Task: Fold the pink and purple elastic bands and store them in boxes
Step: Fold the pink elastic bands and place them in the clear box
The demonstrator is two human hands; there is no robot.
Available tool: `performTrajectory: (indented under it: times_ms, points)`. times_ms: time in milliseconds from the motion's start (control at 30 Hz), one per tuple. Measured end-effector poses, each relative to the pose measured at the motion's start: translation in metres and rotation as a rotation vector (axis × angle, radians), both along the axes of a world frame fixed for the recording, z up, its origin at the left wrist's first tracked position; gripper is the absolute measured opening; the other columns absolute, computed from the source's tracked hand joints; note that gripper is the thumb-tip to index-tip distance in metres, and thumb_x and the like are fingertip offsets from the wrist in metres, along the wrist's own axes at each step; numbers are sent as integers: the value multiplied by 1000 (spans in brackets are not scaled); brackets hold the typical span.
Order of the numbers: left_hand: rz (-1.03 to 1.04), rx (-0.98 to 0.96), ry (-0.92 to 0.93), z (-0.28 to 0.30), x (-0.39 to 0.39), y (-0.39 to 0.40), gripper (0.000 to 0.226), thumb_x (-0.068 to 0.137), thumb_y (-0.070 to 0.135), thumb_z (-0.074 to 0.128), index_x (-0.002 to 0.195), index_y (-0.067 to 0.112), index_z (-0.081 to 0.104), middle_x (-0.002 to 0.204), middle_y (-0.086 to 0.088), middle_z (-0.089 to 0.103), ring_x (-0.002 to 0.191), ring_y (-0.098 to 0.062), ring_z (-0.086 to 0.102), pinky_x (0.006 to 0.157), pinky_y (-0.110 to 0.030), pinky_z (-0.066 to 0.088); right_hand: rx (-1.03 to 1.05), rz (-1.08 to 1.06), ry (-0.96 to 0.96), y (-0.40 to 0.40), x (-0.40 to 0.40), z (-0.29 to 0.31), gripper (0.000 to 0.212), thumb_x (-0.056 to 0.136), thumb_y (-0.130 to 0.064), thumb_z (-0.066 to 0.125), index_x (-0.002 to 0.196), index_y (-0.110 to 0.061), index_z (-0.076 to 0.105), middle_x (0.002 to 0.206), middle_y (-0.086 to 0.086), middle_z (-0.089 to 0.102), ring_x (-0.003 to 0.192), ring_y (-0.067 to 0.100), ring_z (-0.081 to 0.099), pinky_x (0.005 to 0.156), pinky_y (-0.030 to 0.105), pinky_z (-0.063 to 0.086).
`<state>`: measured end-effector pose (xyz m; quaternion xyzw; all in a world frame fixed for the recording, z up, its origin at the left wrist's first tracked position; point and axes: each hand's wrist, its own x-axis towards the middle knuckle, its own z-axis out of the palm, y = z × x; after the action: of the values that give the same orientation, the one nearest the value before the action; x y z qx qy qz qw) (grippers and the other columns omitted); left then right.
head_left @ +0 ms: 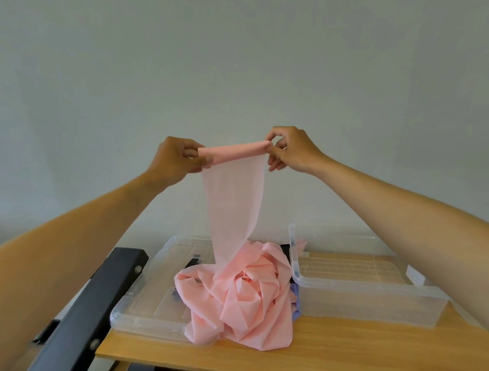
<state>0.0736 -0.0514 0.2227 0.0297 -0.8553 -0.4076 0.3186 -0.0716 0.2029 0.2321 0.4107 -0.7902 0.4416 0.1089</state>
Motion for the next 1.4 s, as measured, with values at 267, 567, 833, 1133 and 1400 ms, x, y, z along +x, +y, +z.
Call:
performTrajectory:
  times_ms: [267,567,833,1133,1400]
  points:
    - [-36,41,-63,-16,3,5,13,98,11,69,109,7,64,83,-15,78,76,-30,78,61,-32,62,-266,152,-436,-4,5,-22,14,93,-4,73,106,-3,68,94,20,79,89,28,79,79,32,64]
    - [-113,371,19,-18,-2,10,28,98,20,70,115,-1,66,97,-22,77,87,-29,78,72,-33,65,-293,119,-431,-5,2,-27,24,95,-10,74,117,-8,66,98,13,80,88,22,80,73,31,64]
    - [-62,124,-18,-23,-4,0,33,90,10,77,121,2,66,103,-17,76,85,-21,79,69,-30,64,-144,35,-197,-3,-5,-30,13,95,-3,72,108,-8,72,99,14,79,81,22,80,68,29,62]
    - [-46,12,-31,-30,-1,9,15,101,16,65,112,9,58,82,-12,79,72,-26,78,67,-36,65,-199,89,-334,-3,4,-28,15,94,5,64,105,-4,69,93,18,79,83,26,80,70,30,62]
    - [-147,388,5,-23,0,15,39,98,33,69,116,0,61,97,-16,79,90,-26,78,74,-34,64,-366,262,-667,-1,4,-24,27,98,-5,60,121,8,67,113,25,74,99,35,77,82,30,63]
